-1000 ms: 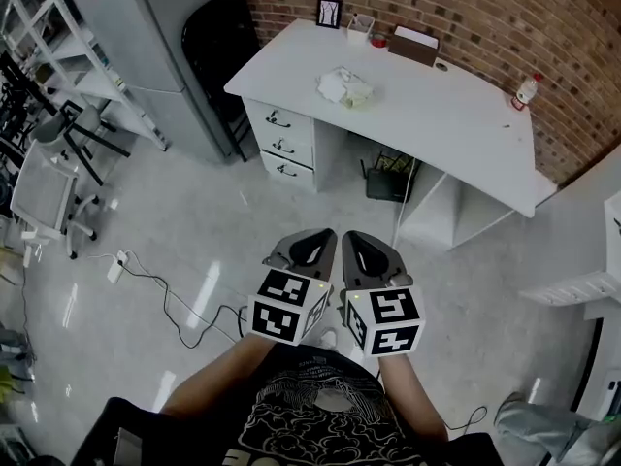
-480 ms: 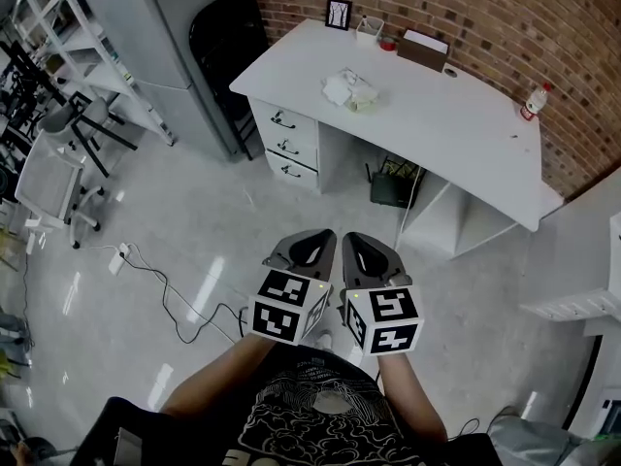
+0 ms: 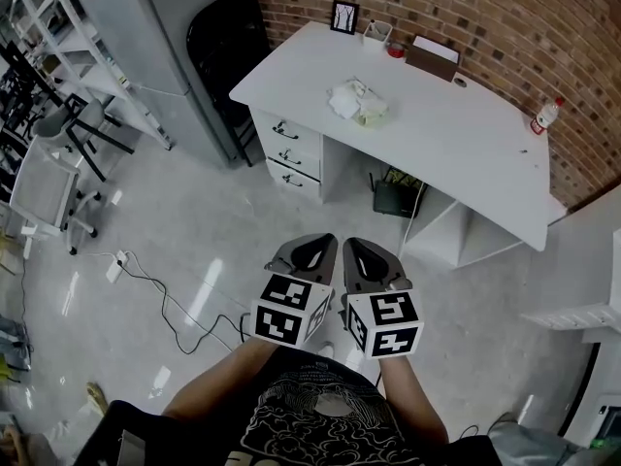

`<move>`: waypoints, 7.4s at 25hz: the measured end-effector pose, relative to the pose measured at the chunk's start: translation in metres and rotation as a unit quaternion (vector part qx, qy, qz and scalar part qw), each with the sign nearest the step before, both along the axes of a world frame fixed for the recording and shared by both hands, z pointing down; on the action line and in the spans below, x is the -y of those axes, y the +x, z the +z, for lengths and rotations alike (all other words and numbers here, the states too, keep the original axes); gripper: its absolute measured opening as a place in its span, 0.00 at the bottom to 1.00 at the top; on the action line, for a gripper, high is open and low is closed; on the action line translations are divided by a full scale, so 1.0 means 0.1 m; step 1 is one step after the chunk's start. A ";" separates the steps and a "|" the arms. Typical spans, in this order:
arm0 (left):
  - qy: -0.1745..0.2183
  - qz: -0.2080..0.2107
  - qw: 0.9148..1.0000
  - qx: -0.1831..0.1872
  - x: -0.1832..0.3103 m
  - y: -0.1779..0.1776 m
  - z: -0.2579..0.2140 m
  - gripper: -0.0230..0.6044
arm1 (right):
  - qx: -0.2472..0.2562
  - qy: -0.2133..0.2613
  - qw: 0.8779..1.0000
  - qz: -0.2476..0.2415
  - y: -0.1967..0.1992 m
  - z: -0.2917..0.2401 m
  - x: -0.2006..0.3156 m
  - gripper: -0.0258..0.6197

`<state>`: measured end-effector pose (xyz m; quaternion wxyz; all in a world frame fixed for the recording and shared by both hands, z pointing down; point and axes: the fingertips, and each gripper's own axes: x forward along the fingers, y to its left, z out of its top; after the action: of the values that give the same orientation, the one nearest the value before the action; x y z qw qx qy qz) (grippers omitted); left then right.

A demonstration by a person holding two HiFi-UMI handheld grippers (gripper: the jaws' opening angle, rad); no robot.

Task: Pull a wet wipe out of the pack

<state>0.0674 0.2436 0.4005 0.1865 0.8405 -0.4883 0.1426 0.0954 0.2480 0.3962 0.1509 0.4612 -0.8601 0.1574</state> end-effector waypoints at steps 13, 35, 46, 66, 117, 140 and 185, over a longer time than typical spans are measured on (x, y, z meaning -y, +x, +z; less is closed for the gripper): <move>-0.018 0.045 0.999 -0.013 1.17 -0.38 0.01 0.06 | -0.014 -0.022 0.999 0.038 -0.43 0.02 1.11 0.07; -0.006 0.100 0.994 -0.032 2.26 -1.18 -0.09 0.06 | -0.034 -0.017 0.995 0.093 -1.21 -0.11 2.19 0.07; -0.002 0.118 0.993 -0.026 2.53 -1.16 -0.05 0.06 | -0.021 -0.011 0.994 0.111 -1.19 -0.05 2.48 0.07; -0.015 0.134 0.991 -0.009 3.66 -0.79 0.18 0.06 | -0.010 -0.022 0.992 0.124 -0.84 0.17 3.62 0.07; -0.097 0.150 0.984 0.025 5.31 -0.09 0.97 0.06 | -0.094 -0.177 0.973 0.118 -0.01 1.25 5.12 0.15; -0.087 0.156 0.984 0.018 5.28 -0.06 0.90 0.06 | -0.074 -0.173 0.975 0.120 0.04 1.17 5.13 0.07; -0.032 0.215 0.976 -0.022 4.75 -0.31 0.33 0.06 | -0.096 -0.069 0.969 0.218 -0.09 0.34 4.79 0.07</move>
<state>0.0367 -0.2313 0.4339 0.1891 0.9222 -0.2872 0.1768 0.0859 -0.2313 0.4303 0.2263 0.6387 -0.7075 0.2006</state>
